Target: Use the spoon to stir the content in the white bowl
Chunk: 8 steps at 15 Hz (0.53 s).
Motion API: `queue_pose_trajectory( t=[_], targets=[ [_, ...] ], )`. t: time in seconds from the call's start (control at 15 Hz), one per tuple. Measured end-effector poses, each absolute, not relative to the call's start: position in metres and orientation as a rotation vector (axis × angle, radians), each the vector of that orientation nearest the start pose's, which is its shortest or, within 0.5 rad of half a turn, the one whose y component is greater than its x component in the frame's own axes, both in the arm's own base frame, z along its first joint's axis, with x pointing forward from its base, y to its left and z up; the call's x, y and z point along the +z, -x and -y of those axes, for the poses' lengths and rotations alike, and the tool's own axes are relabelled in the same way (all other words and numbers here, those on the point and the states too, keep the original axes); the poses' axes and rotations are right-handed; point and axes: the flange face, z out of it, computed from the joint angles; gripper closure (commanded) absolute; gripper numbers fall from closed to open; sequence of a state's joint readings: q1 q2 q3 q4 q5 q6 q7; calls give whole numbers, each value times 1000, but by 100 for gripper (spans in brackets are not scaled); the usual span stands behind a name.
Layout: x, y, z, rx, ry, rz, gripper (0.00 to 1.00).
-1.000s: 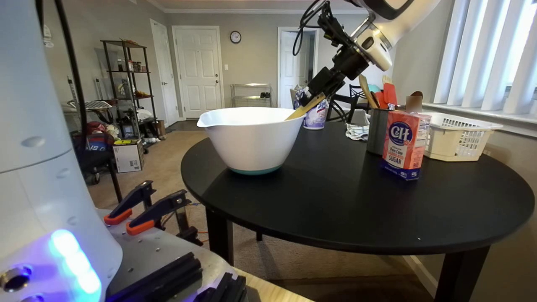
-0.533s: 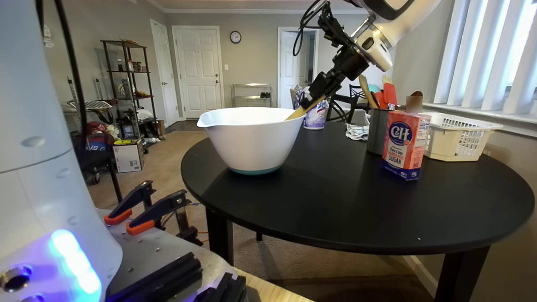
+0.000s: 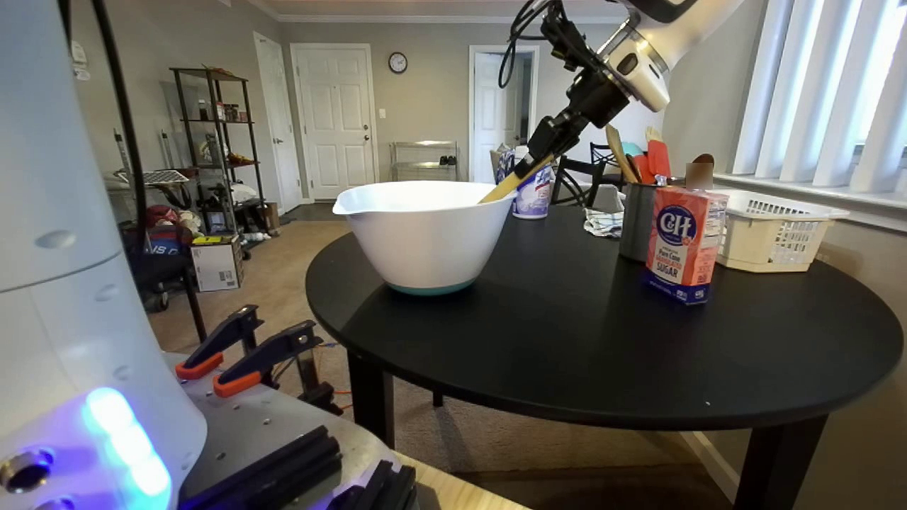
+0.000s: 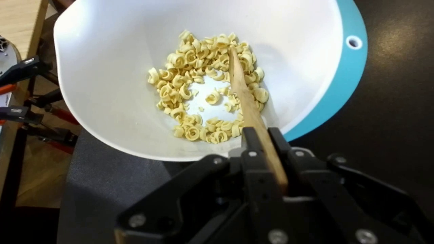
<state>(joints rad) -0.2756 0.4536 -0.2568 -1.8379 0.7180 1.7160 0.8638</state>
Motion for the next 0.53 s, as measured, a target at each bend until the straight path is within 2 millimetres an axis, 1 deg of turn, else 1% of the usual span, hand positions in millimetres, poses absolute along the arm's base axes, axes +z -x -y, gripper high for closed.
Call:
queue_pose_trajectory(
  t=[0.2, 0.33, 0.4, 0.53],
  targets=[
    [295, -537, 236, 826, 1700, -1894, 97],
    [320, -537, 232, 792, 1772, -1879, 97],
    [335, -538, 226, 767, 1833, -1869, 97],
    [364, -542, 207, 717, 1962, -1837, 97]
  ],
)
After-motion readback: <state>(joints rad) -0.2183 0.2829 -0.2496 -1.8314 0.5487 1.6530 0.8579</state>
